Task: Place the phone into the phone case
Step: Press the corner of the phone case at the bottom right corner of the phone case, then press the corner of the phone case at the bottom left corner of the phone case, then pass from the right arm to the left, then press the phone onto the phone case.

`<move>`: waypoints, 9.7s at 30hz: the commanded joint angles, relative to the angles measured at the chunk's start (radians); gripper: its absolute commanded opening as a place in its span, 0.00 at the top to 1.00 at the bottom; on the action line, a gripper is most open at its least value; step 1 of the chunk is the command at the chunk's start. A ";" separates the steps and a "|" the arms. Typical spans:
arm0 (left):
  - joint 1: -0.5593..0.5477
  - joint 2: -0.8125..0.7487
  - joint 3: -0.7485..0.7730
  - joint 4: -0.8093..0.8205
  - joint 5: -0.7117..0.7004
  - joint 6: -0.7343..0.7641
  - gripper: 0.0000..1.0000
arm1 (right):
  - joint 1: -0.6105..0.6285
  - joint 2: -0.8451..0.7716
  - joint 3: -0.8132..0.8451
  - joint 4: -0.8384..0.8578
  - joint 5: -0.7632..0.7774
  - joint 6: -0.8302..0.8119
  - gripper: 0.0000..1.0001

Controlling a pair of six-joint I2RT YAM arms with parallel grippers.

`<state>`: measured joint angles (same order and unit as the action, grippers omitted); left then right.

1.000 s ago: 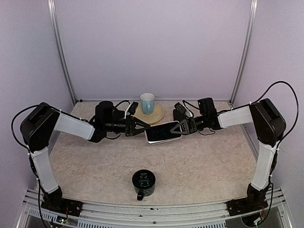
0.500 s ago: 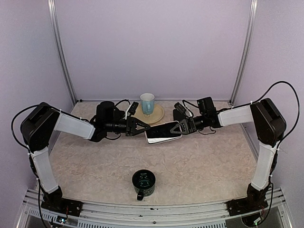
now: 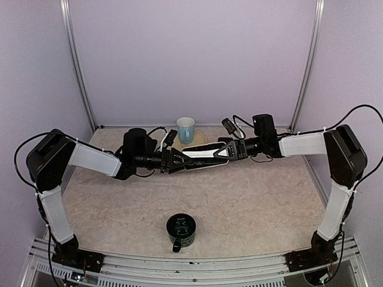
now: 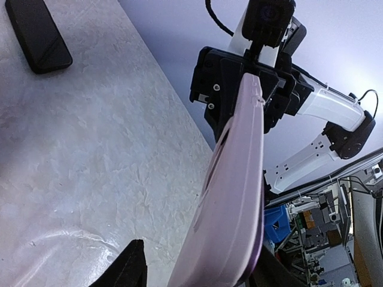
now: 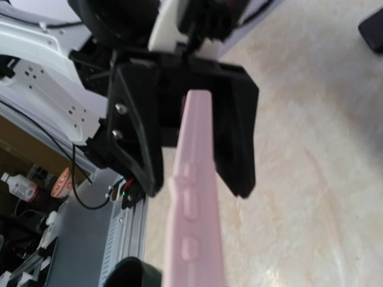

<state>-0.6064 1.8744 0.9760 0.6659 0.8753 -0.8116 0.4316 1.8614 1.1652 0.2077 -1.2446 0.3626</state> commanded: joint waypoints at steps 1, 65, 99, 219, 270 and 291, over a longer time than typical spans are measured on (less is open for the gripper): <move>-0.010 -0.017 -0.011 0.058 0.029 -0.019 0.47 | -0.016 -0.054 -0.012 0.136 -0.023 0.075 1.00; -0.039 -0.052 -0.004 0.145 -0.089 -0.098 0.44 | -0.011 -0.102 -0.127 0.581 0.045 0.458 1.00; -0.004 -0.022 0.159 -0.112 -0.111 0.092 1.00 | -0.011 -0.089 -0.065 0.091 0.065 0.188 1.00; -0.024 -0.143 0.208 -0.256 -0.022 0.209 1.00 | 0.026 -0.117 -0.030 -0.059 0.003 0.001 0.41; -0.050 -0.113 0.043 0.118 -0.101 -0.052 1.00 | 0.082 0.008 -0.016 0.347 -0.063 0.295 0.86; 0.004 -0.064 -0.041 0.370 -0.021 -0.230 1.00 | 0.051 -0.066 -0.008 0.091 -0.127 0.003 0.91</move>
<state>-0.6308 1.8206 0.9440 0.9283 0.8471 -1.0019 0.5117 1.8442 1.1553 0.3302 -1.3266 0.4202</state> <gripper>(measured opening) 0.107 0.087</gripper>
